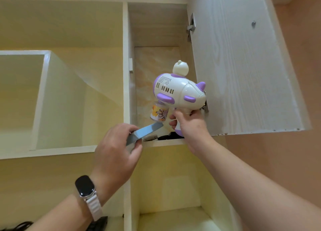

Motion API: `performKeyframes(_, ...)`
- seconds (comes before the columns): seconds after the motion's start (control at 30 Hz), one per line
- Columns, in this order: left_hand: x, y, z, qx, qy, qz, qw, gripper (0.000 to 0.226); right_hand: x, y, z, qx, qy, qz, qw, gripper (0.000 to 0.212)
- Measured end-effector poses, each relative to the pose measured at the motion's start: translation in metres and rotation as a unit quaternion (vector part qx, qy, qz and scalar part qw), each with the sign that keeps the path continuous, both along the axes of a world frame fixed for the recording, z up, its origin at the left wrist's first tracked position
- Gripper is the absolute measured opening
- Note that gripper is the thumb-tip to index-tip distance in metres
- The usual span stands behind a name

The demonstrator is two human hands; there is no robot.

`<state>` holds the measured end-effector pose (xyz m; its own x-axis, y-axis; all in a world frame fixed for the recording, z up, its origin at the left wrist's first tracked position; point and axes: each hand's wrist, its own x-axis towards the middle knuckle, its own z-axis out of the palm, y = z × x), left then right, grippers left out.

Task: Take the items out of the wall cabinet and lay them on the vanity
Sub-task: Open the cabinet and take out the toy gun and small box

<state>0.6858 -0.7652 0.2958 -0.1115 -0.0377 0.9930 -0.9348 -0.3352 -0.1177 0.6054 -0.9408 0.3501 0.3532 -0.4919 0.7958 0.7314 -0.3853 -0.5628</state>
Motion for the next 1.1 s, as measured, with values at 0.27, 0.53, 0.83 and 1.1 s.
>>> performKeyframes(0.27, 0.001, 0.015, -0.026, 0.006, 0.027, 0.044, 0.999, 0.033, -0.027, 0.024, -0.028, 0.027, -0.027, -0.004, 0.999, 0.014)
performKeyframes(0.53, 0.004, 0.04, -0.048, -0.041, 0.061, -0.084, 0.994, 0.025, -0.069, 0.061, -0.066, 0.06, -0.068, -0.047, 0.995, 0.008)
performKeyframes(0.83, 0.006, 0.033, -0.112, 0.029, 0.271, -0.321, 0.907, 0.025, -0.111, 0.107, -0.138, 0.115, -0.01, -0.225, 0.968, 0.008)
performKeyframes(1.1, -0.023, 0.006, -0.193, 0.123, 0.412, -0.5, 0.752, 0.025, -0.152, 0.161, -0.216, 0.188, 0.046, -0.394, 0.899, 0.009)
